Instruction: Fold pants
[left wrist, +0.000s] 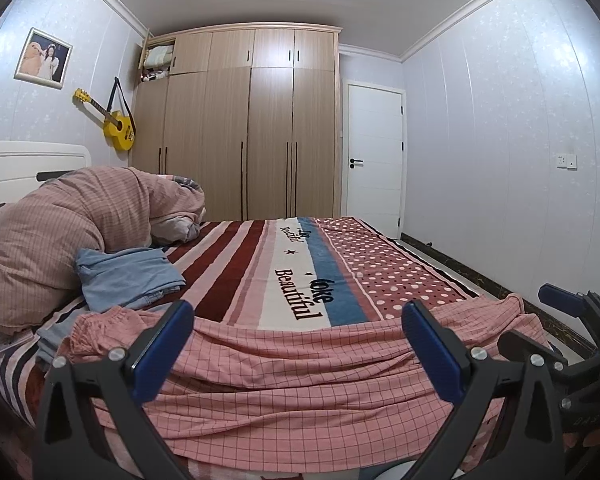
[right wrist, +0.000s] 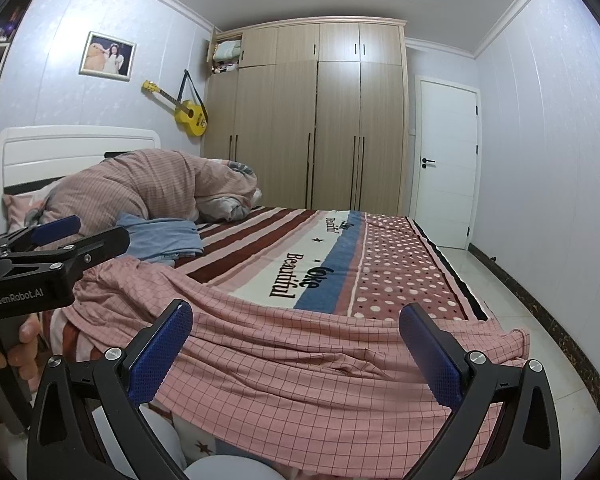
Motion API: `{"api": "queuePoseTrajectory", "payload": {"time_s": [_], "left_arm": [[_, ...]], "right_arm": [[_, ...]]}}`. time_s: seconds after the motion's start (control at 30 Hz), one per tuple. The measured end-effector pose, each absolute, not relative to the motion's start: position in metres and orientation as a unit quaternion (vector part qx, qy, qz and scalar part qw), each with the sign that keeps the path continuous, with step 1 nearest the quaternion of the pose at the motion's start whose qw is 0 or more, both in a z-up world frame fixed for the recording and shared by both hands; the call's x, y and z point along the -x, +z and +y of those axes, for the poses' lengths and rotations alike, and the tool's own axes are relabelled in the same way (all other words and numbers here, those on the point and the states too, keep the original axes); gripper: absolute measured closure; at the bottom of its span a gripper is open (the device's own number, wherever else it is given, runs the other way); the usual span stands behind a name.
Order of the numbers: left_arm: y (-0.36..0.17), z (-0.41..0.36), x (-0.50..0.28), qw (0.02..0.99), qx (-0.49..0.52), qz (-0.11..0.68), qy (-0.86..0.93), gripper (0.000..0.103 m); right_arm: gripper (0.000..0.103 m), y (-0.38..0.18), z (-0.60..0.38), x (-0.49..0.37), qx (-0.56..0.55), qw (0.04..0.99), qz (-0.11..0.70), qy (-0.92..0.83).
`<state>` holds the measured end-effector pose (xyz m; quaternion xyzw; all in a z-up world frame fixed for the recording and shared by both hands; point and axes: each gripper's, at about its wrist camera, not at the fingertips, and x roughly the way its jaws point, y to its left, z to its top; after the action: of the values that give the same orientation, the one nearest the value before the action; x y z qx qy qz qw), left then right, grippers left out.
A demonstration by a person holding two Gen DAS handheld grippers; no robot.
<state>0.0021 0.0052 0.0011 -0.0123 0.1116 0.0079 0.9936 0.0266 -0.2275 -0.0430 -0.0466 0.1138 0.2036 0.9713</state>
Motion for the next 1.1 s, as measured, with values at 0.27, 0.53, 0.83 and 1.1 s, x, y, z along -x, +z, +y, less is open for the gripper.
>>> {"api": "queuePoseTrajectory", "payload": {"time_s": [0.27, 0.53, 0.83, 1.1], "left_arm": [[0.0018, 0.0057, -0.0017, 0.994, 0.014, 0.110, 0.005, 0.001], [0.0016, 0.0039, -0.0029, 0.994, 0.010, 0.106, 0.009, 0.001], [0.0005, 0.0063, -0.0031, 0.994, 0.010, 0.107, 0.008, 0.001], [-0.0001, 0.0078, -0.0039, 0.994, 0.008, 0.110, 0.018, 0.001]], "right_arm": [[0.001, -0.0422, -0.2284, -0.0258, 0.045, 0.971, 0.114, 0.203], [0.001, -0.0423, -0.2292, -0.0258, 0.044, 0.971, 0.114, 0.203], [0.001, -0.0421, -0.2295, -0.0257, 0.043, 0.971, 0.115, 0.204], [0.001, -0.0424, -0.2297, -0.0265, 0.043, 0.971, 0.116, 0.203]]}}
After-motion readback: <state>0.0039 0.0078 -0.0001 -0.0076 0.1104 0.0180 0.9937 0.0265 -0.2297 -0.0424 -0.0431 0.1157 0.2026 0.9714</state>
